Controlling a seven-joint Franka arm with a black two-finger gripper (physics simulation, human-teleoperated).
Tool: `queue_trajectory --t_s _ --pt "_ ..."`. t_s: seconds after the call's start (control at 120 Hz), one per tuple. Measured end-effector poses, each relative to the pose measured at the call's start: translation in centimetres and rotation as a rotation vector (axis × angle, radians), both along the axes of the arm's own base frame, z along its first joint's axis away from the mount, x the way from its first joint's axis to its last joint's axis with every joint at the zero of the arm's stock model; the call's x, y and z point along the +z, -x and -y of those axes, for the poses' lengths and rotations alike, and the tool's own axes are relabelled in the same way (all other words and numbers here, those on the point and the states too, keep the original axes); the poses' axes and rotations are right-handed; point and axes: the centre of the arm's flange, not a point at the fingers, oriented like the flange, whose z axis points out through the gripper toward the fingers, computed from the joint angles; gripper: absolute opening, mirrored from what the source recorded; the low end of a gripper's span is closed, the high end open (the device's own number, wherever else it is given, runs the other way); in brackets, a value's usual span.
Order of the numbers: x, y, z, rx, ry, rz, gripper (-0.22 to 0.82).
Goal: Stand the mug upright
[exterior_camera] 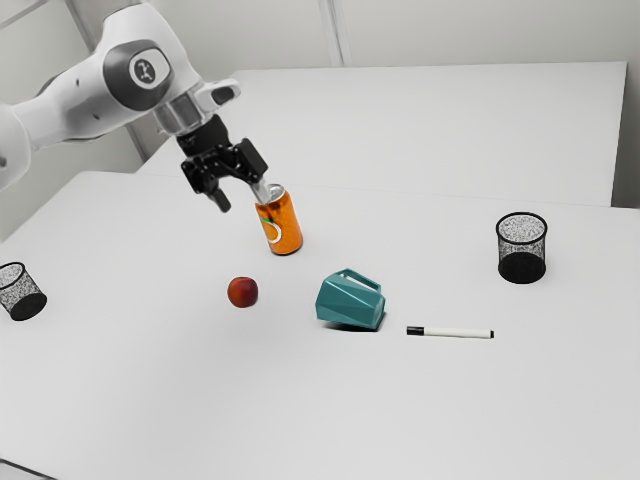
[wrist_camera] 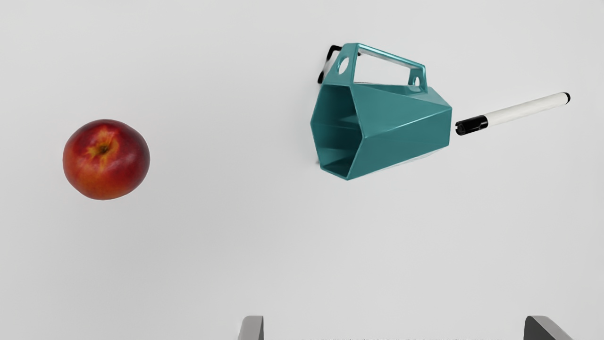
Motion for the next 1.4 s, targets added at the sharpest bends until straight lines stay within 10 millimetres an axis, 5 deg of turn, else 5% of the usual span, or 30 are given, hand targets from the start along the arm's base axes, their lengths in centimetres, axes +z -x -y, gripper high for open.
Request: queue_trajectory --t_s 0.208,0.65,1.108,1.292,1.4 --pt "-7.7 0.8 -0.3 0.100 0.196 -0.055 0.60" --pt "-19.2 -1.2 1.8 0.132 0.443 -0.011 0.60" --pt "-22.9 -0.3 4.9 0.092 0.607 0.039 0.60" --pt "-22.9 -0.3 5.1 0.063 0.631 0.076 0.17" --pt "-22.9 -0.4 5.1 0.043 0.636 0.094 0.00"
